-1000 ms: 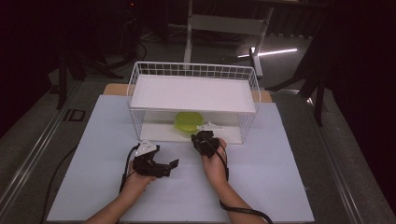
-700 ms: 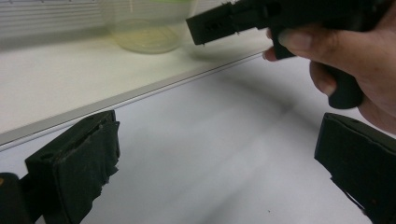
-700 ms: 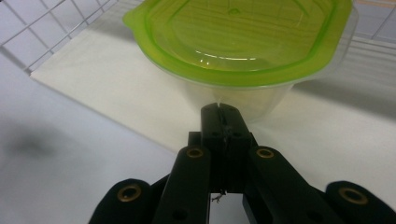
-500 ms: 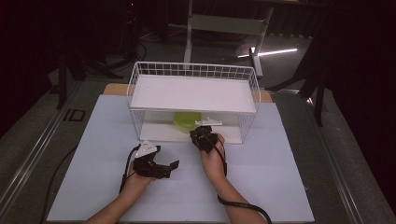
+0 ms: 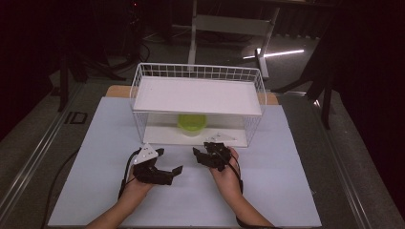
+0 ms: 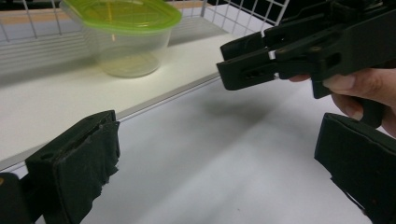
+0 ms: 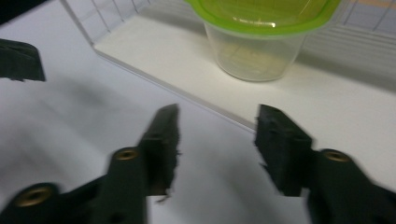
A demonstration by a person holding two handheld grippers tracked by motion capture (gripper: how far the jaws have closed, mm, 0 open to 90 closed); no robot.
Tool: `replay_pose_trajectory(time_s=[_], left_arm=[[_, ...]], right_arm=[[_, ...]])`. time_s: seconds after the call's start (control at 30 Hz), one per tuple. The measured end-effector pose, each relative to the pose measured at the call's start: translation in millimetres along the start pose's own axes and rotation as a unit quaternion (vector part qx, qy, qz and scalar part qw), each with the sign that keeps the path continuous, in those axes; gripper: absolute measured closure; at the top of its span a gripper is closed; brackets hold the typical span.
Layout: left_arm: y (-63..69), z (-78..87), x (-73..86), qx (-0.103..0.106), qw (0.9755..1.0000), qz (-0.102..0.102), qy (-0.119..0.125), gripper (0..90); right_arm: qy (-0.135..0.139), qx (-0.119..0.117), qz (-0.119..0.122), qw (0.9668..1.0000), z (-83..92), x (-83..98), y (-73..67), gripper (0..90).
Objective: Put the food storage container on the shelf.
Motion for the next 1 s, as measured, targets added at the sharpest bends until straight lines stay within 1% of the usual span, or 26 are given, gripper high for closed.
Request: replay_pose_trajectory(time_s=[0.03, 0.07, 0.1, 0.13, 0.17, 0.2, 0.23, 0.27, 0.3, 0.37, 0.43, 0.5, 0.57, 0.63, 0.7, 0.77, 0.87, 0.93, 1.0], left_arm=[[0.5, 1.5, -0.5, 0.002, 1.0, -0.001, 0.001, 1.1], [1.1, 3.1, -1.2, 0.005, 1.0, -0.003, 0.001, 1.1], [1.6, 4.6, -1.9, 0.008, 1.0, -0.003, 0.003, 1.1], [1.9, 6.0, -2.8, 0.011, 0.9999, -0.003, 0.005, 1.1], [2.5, 7.7, -3.8, 0.011, 0.9999, -0.002, 0.006, 1.1], [2.5, 7.7, -3.8, 0.011, 0.9999, -0.002, 0.006, 1.1], [3.0, 10.0, -4.9, 0.014, 0.9999, -0.001, 0.007, 1.1], [3.2, 10.8, -5.1, 0.016, 0.9998, 0.0, 0.01, 1.1], [3.4, 12.0, -5.5, 0.019, 0.9998, 0.0, 0.01, 1.1], [4.3, 14.0, -6.1, 0.022, 0.9997, -0.002, 0.01, 1.1], [5.1, 16.4, -6.8, 0.027, 0.9996, -0.003, 0.012, 1.1], [5.8, 19.9, -7.3, 0.031, 0.9994, -0.007, 0.015, 1.1], [6.6, 22.3, -7.2, 0.031, 0.9994, -0.008, 0.014, 1.1], [6.8, 25.6, -6.8, 0.032, 0.9994, -0.009, 0.013, 1.1], [6.8, 28.4, -5.8, 0.031, 0.9994, -0.009, 0.012, 1.1], [5.9, 31.1, -4.8, 0.029, 0.9995, -0.01, 0.007, 1.1], [3.7, 35.9, -3.4, 0.027, 0.9996, -0.01, 0.005, 1.1], [1.8, 40.8, -2.1, 0.026, 0.9996, -0.007, 0.009, 1.1], [0.4, 44.8, -0.4, 0.023, 0.9997, -0.004, 0.009, 1.1]], right_arm=[[0.012, 0.003, 0.002, 0.9999, 5.3, 0.9, -0.4, 39.1], [0.016, 0.005, 0.001, 0.9999, 8.0, 1.2, -0.5, 37.3], [0.019, 0.011, 0.002, 0.9998, 11.1, 1.7, -0.1, 33.8], [0.026, 0.01, 0.0, 0.9996, 13.8, 2.2, 1.1, 30.0], [0.035, 0.006, -0.007, 0.9993, 16.9, 2.5, 2.4, 29.5], [0.035, 0.006, -0.007, 0.9993, 16.9, 2.5, 2.4, 29.5], [0.037, -0.003, -0.014, 0.9992, 20.9, 2.8, 3.8, 26.3], [0.043, -0.015, -0.015, 0.9989, 25.8, 3.4, 5.5, 21.1], [0.045, -0.019, -0.016, 0.9987, 27.9, 3.7, 6.0, 20.0], [0.052, -0.025, -0.015, 0.9982, 31.9, 4.6, 7.3, 15.0], [0.059, -0.027, -0.011, 0.9979, 35.9, 5.7, 7.8, 14.6], [0.057, -0.027, -0.001, 0.998, 40.8, 7.4, 7.4, 14.2], [0.058, -0.033, -0.004, 0.9978, 45.6, 9.7, 7.6, 14.3], [0.058, -0.031, 0.002, 0.9978, 50.2, 11.6, 7.4, 14.3], [0.059, -0.035, 0.002, 0.9977, 55.7, 14.0, 8.1, 14.5], [0.064, -0.038, -0.004, 0.9972, 62.8, 16.9, 9.5, 14.5], [0.066, -0.036, -0.004, 0.9971, 71.1, 20.5, 11.4, 14.6], [0.07, -0.028, 0.005, 0.9971, 76.3, 23.3, 13.1, 14.6], [0.073, -0.025, 0.004, 0.997, 82.1, 26.6, 15.9, 14.6]])
Point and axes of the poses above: each handheld gripper's, and its own axes: z roughly backward along the jaws, x roughly out of its underside, y roughly to its right, the point moved 1 cm from there along -z, roughly forward along the jaws, and after that the axes turned 3 degrees about y, right-handed, at the moved point
